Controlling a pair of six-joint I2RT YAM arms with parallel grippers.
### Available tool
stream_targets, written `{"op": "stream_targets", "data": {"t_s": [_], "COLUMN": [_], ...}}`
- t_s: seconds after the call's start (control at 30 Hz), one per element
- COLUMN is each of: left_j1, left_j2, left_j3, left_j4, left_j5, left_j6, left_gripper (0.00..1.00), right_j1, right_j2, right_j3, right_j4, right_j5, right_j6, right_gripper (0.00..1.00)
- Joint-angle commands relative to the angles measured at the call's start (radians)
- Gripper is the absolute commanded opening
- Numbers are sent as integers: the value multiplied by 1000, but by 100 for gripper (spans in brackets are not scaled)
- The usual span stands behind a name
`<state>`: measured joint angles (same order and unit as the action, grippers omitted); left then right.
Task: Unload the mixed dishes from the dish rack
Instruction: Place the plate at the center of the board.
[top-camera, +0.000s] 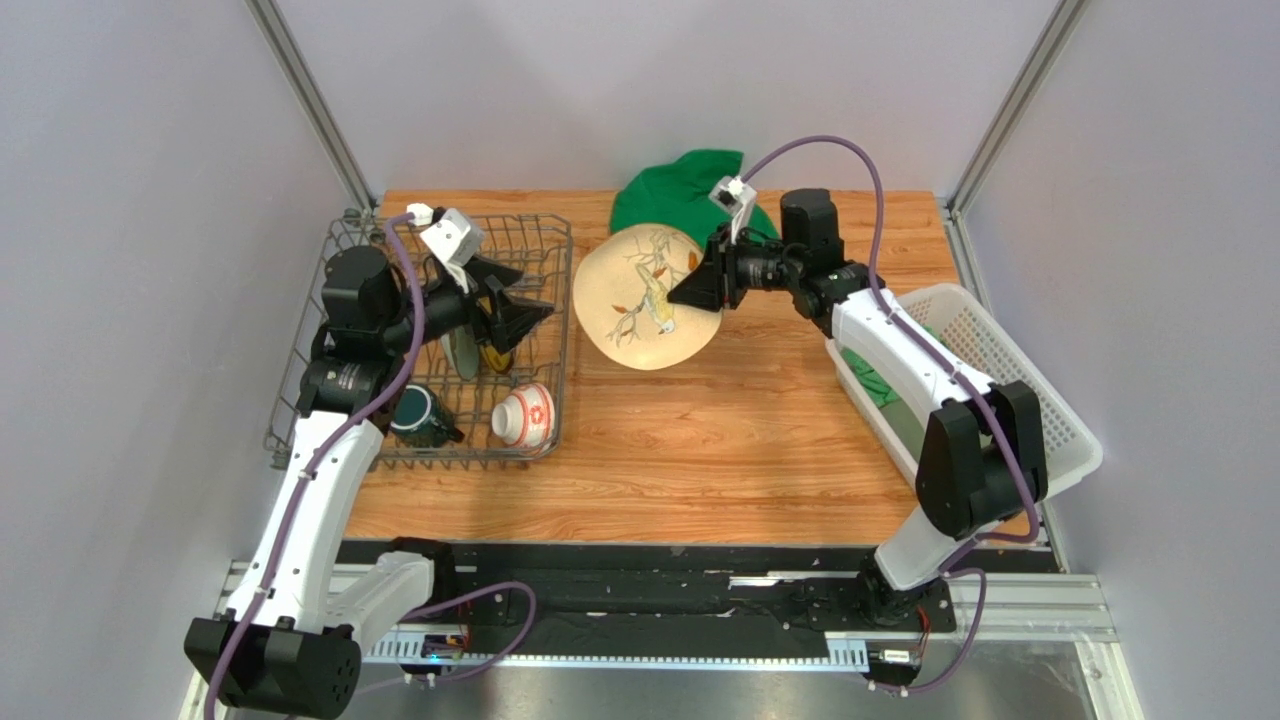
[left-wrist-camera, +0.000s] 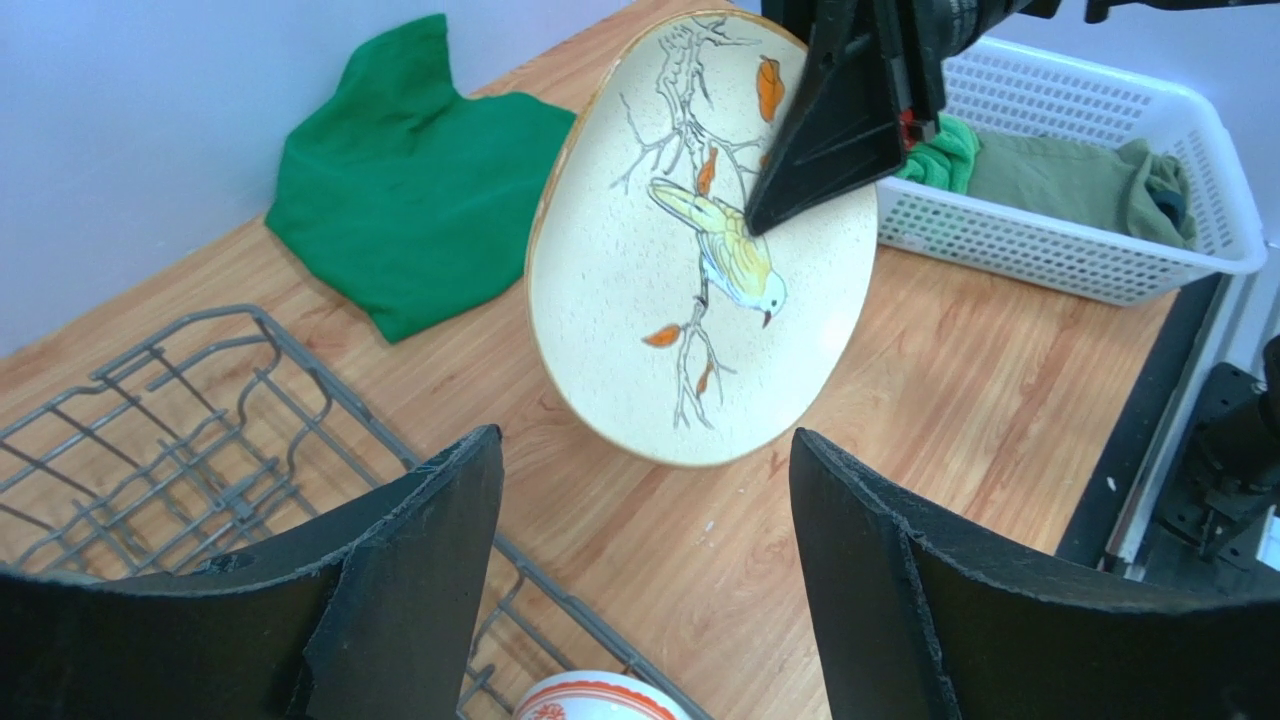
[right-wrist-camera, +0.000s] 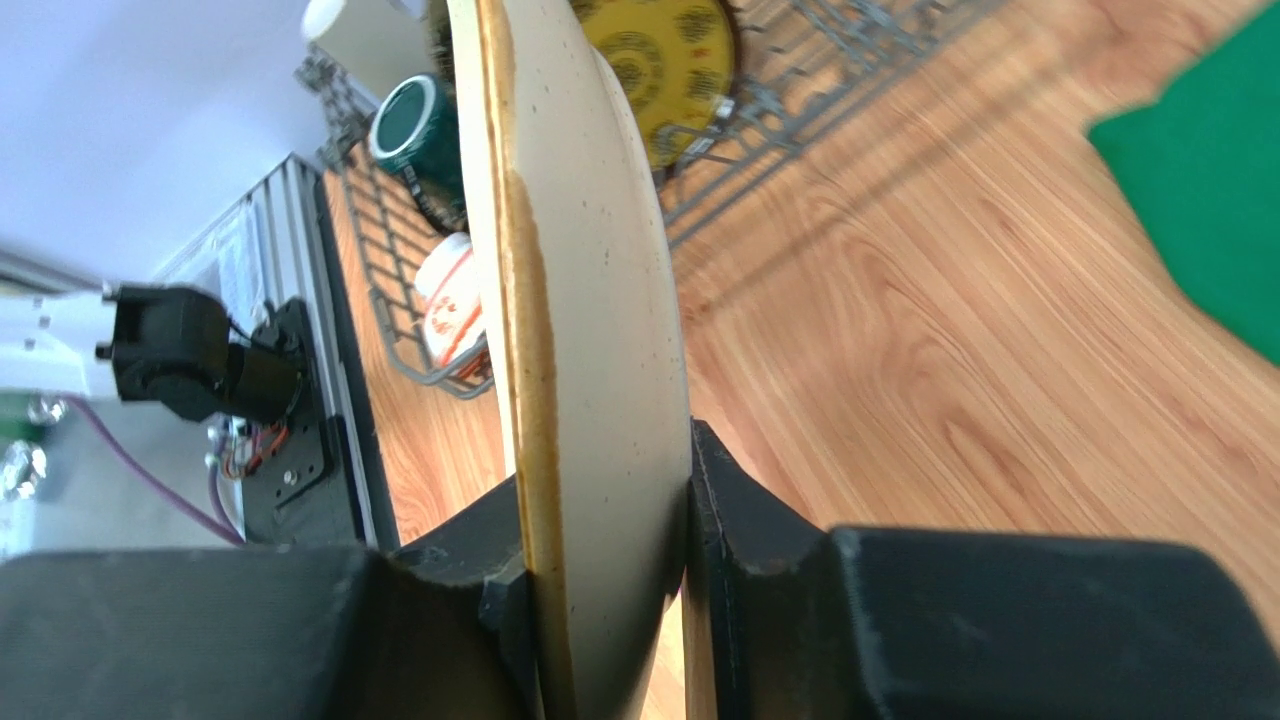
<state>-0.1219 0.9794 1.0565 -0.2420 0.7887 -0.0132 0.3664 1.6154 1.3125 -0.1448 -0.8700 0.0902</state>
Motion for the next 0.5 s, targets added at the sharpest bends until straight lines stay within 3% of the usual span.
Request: {"op": "stream_targets", "data": {"t_s": [0.0,0.47], "left_j1": [4,5], "left_j2": [-36,-18], "left_j3": [31,20], "left_j4": [12,-16], "left_j5": [-37,-98], "left_j6": [47,50], "left_gripper": [78,78], "right_j1": [-87,-156], "right_j2": [61,308], "right_j3": [82,102], "right_j4": [57,50], "right_j5": [-49,-109], "right_j6": [108,152], "right_gripper": [0,0]}}
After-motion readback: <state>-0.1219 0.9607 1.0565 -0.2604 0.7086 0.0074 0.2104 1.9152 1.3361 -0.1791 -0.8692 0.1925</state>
